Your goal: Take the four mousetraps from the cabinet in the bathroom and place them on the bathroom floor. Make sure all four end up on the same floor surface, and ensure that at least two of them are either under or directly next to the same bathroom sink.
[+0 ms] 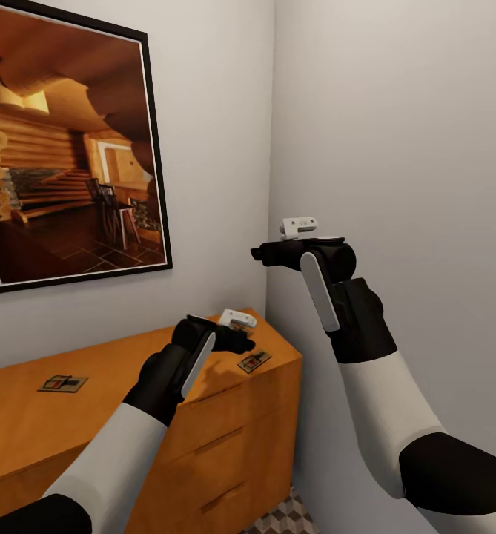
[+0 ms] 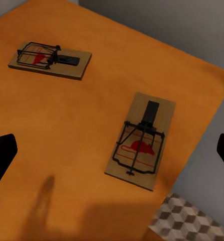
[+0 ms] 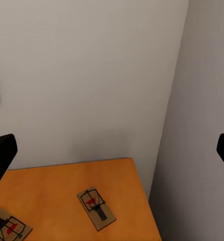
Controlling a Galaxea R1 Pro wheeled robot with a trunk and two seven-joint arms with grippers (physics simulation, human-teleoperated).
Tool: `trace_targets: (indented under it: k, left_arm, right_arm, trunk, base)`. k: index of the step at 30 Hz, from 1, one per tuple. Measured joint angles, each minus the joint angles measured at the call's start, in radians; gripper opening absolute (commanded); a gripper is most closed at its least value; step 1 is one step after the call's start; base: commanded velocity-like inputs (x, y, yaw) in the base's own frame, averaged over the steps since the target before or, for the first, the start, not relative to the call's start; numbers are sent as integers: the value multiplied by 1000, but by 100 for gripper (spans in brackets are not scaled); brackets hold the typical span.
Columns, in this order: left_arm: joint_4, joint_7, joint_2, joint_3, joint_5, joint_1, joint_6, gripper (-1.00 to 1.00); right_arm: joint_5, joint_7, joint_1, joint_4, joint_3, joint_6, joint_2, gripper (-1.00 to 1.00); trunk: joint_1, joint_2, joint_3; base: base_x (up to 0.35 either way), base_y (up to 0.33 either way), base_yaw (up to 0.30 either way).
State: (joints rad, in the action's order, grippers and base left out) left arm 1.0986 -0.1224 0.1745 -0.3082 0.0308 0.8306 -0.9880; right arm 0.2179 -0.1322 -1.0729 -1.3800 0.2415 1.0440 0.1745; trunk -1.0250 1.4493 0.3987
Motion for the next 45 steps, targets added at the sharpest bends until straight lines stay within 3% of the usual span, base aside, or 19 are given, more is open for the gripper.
trace_targets:
  k: [11,24,36,45]
  left_arm:
    - [-10,2,0,-64,52,0,0,100]
    - [-18,5,0,-80,63,7,-2,100]
    - [-80,8,0,-80,69,112,-20,100]
    - [-128,11,0,-81,104,156,-23,100]
  right_arm:
    - [0,0,0,0,0,0,0,100]
    - [0,0,0,0,0,0,0,100]
    - [0,0,-1,0,0,0,0,100]
    - [0,0,-1,0,0,0,0,100]
  trunk:
    - [0,0,0]
    - [0,0,0]
    - [0,0,0]
    - [0,0,0]
  base:
    - [0,0,0]
    - [0,0,0]
    - [0,0,0]
    - [0,0,0]
